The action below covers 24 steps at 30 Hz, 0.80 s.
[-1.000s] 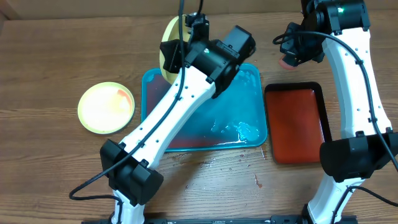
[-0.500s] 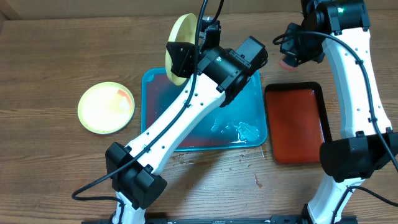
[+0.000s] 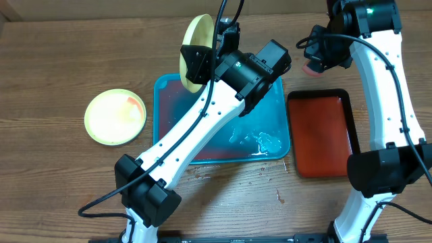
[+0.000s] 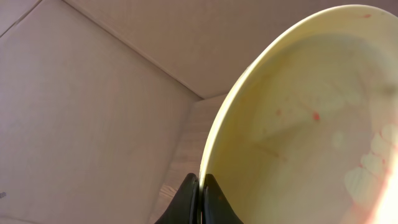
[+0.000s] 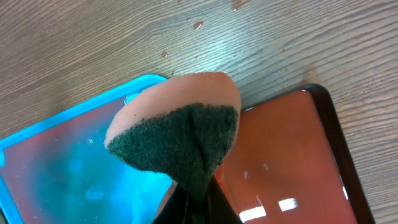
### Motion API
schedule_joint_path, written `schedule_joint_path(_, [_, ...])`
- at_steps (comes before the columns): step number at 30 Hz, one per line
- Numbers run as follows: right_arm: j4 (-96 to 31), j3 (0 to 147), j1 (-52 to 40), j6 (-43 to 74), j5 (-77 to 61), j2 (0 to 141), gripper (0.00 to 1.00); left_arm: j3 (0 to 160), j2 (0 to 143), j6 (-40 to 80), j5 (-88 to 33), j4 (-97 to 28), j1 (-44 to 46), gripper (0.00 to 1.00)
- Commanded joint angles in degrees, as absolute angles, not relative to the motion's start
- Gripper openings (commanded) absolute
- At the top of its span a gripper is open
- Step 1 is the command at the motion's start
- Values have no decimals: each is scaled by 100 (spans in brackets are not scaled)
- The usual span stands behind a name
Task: Clean dirty plates on tray and stack at the side
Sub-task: 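Carry yellow plate left and lower it onto the plate stack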
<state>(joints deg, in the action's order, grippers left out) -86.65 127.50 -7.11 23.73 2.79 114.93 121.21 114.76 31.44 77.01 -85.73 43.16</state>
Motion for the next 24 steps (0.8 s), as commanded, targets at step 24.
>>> schedule_joint_path(24, [-8689,12790,-696,2248,285,11478,4,12123,11334,2130,1640,-8265,2123,4])
